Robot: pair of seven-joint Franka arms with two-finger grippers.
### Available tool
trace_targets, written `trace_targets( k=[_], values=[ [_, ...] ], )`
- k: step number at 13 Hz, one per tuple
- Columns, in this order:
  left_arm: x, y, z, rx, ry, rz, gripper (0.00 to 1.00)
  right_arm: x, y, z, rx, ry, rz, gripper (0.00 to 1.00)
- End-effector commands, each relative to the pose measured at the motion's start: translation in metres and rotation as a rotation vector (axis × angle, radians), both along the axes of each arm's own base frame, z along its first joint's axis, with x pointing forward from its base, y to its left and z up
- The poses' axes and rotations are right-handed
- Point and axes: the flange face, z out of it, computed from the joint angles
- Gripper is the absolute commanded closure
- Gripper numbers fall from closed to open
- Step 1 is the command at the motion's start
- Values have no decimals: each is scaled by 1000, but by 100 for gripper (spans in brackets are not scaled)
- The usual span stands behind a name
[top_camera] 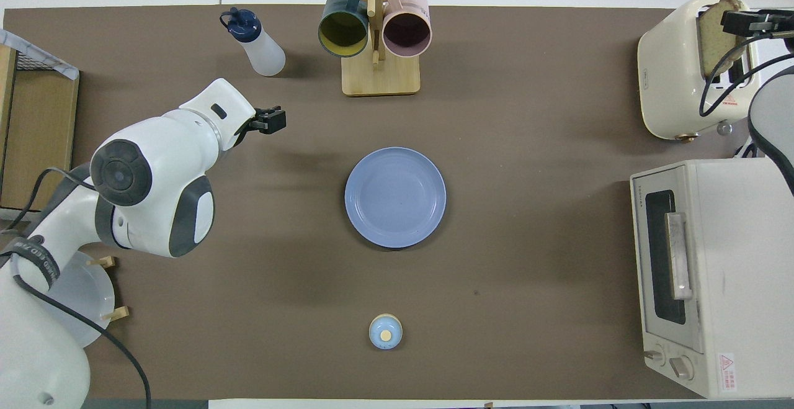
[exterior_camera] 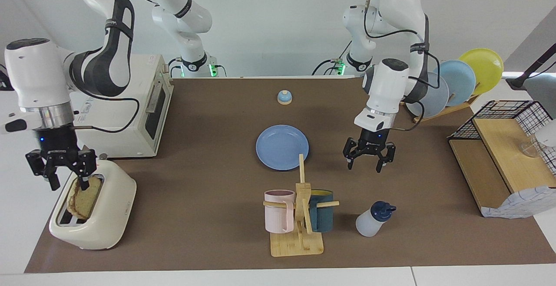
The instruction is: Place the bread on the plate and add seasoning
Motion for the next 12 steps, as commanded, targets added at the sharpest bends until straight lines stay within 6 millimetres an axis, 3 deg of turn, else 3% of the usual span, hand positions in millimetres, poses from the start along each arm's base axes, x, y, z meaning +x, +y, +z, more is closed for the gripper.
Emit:
trace_targets(
  k=[1,2,3,4,5,7,9,10,12],
  values=[
    [26,-13,-19,-16,-30,43,0,0,2,-4,12,-8,12,57],
    [36,-18,-27,19,-41,61,0,0,4,-8,20,-1,10,66],
    [44,-26,-39,47,-55,133,0,-1,6,-8,20,6,17,91],
    [54,-36,-37,85,-109,188,0,-1,5,-6,15,20,27,100],
    [60,-40,-36,88,-134,200,0,-1,5,-3,17,61,42,100],
    [67,-47,-46,93,-145,200,0,3,6,42,-10,122,127,100],
    [87,-43,-38,92,-181,215,0,-4,10,84,-84,231,171,100],
    [87,-41,-40,93,-180,217,0,-14,18,123,-142,239,185,100],
    [92,-30,-42,98,-179,233,0,-44,72,179,-230,262,255,100]
  ],
)
